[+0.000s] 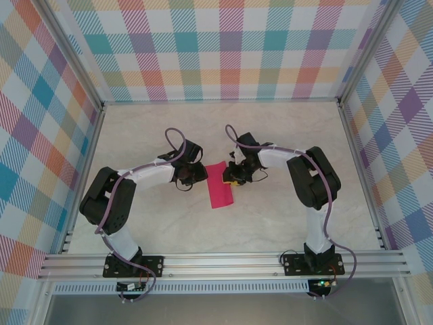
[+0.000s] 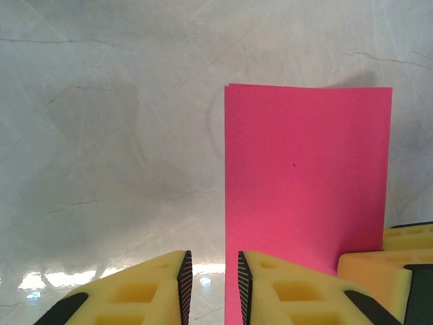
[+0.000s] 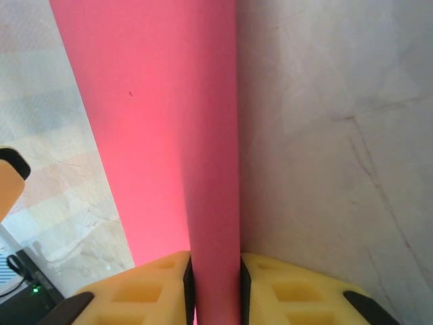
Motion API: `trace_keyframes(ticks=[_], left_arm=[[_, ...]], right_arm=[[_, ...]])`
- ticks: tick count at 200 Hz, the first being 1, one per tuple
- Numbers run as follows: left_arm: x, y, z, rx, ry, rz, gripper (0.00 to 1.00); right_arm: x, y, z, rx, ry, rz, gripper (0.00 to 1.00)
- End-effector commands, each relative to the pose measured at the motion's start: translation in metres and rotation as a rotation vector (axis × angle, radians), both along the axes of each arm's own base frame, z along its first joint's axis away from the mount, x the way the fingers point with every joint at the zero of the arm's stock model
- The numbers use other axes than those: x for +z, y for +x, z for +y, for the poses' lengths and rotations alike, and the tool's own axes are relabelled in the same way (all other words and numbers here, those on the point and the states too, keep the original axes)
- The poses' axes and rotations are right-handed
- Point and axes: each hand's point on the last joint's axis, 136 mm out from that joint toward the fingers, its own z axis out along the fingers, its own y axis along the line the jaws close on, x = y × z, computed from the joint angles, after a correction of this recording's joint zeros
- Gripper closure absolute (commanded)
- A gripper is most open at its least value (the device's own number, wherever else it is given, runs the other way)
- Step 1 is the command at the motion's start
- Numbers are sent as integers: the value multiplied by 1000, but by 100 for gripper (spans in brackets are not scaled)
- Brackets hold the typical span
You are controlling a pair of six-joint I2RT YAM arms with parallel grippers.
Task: Fold a paper plane with a square sheet of paper (pick it up from the middle)
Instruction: Hold the square sheet of paper at the center of the table.
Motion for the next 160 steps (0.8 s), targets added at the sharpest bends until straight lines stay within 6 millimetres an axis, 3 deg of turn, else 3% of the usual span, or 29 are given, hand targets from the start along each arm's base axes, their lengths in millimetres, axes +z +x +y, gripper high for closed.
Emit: trace_keyframes(ticks=[1, 113, 160], left_arm=[[10, 1, -1, -1, -9, -19, 72], [10, 5, -15, -21, -72, -20, 72], [10, 7, -37, -62, -166, -14, 74]], right_arm=[[-12, 1, -8, -36, -8, 15, 75], [-20, 3, -16, -78, 52, 51, 76], [-28, 3, -21, -73, 10, 52, 74]])
